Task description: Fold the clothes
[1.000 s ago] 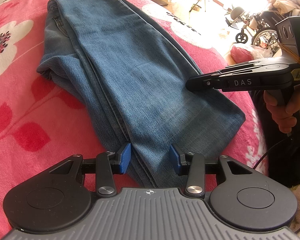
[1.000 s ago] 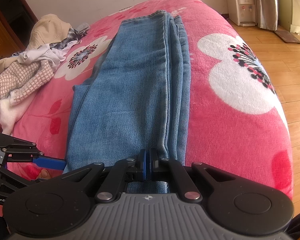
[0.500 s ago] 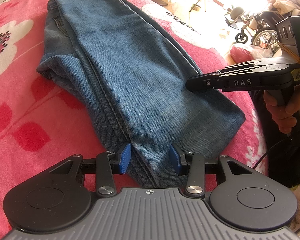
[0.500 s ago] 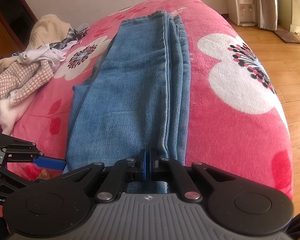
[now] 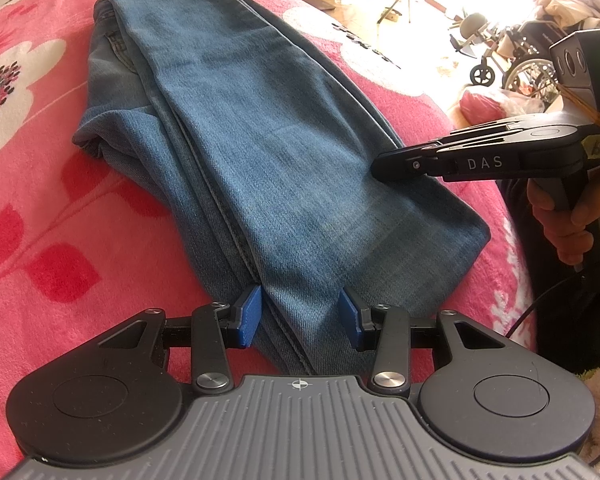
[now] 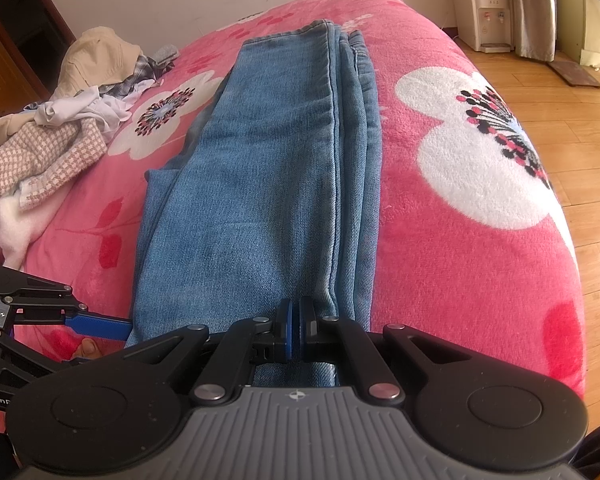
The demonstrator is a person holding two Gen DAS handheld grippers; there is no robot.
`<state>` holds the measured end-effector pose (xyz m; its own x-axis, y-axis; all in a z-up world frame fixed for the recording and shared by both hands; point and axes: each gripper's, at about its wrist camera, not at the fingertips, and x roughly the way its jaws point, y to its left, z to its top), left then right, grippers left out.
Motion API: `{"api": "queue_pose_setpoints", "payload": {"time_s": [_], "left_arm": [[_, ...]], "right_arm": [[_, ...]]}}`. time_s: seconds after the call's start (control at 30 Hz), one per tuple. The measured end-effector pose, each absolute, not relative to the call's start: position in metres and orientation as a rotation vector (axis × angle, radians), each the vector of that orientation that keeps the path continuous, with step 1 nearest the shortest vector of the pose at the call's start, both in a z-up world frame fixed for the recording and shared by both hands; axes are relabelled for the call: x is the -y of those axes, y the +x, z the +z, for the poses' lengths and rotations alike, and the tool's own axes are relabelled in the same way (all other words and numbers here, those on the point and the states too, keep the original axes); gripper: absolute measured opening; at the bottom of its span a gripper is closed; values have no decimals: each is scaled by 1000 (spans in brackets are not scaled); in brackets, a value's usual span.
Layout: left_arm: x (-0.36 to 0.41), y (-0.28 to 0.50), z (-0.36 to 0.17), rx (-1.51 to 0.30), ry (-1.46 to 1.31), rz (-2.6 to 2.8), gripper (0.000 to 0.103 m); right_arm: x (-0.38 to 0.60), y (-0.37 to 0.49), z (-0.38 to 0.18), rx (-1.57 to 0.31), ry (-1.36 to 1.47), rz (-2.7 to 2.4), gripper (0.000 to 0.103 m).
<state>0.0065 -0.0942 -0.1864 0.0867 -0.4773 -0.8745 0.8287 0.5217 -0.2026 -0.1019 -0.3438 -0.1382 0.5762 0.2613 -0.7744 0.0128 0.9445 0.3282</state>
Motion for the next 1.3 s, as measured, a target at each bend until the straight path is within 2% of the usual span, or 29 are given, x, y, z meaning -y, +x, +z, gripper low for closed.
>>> {"api": "queue_pose_setpoints", "payload": {"time_s": [0.3, 0.5, 0.6, 0.63, 0.67, 0.93, 1.1, 1.3], "left_arm": [[83, 7, -189, -1129, 366, -1029, 45], [63, 28, -184, -1194, 244, -956, 46], [67, 37, -183, -1216, 247, -899, 53], [70, 38, -183, -1225, 259, -878, 54], [74, 39, -184, -1232, 280, -862, 56], [97, 40, -190, -1274, 421, -759, 74], [103, 37, -190, -1267, 477, -734, 77], [101, 37, -191, -1269, 486, -722, 78]], "right_arm": [[345, -122, -136, -975, 345, 201, 3], [353, -140, -123, -1015, 345, 240, 6], [365, -138, -120, -1000, 400, 211, 21], [371, -135, -120, -988, 429, 191, 40], [377, -132, -119, -976, 458, 172, 46], [414, -98, -150, -1001, 826, 176, 50], [419, -87, -162, -1026, 904, 204, 54], [414, -107, -172, -1064, 981, 243, 53]]}}
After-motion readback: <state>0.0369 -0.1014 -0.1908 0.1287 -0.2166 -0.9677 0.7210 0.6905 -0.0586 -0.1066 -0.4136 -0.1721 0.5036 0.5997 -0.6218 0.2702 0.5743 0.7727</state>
